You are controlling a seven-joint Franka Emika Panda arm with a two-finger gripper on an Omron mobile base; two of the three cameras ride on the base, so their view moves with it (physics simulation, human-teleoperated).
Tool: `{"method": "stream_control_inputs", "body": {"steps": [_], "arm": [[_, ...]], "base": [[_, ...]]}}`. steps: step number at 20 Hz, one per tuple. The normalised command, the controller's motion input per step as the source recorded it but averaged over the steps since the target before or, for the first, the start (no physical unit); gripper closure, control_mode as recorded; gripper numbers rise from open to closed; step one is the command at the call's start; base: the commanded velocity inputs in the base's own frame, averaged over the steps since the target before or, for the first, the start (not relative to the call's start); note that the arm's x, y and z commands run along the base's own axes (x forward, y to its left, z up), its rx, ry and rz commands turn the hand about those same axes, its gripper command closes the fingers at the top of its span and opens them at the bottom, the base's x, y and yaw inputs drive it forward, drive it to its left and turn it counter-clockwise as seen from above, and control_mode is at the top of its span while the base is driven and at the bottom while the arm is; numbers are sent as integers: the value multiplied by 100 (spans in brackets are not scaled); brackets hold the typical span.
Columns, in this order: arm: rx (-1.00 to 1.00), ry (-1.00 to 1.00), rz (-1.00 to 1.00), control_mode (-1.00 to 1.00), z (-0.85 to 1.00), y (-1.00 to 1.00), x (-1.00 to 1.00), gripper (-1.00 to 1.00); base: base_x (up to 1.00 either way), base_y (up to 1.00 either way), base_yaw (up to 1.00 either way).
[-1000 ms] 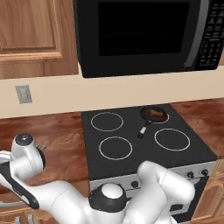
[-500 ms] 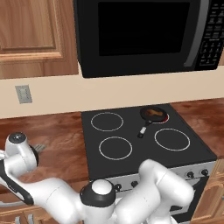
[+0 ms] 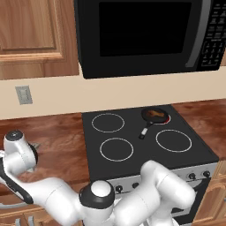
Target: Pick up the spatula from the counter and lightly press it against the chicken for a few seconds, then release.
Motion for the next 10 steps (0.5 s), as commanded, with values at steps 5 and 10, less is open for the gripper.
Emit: {"method": "stream_control_inputs", "body": {"steps": [5, 10], "arm": [[-2, 0, -2, -100, -7, -51, -10, 100], [-1, 0, -1, -100, 0, -64, -14, 100]], "base": [[0, 0, 0], [0, 0, 0]]}}
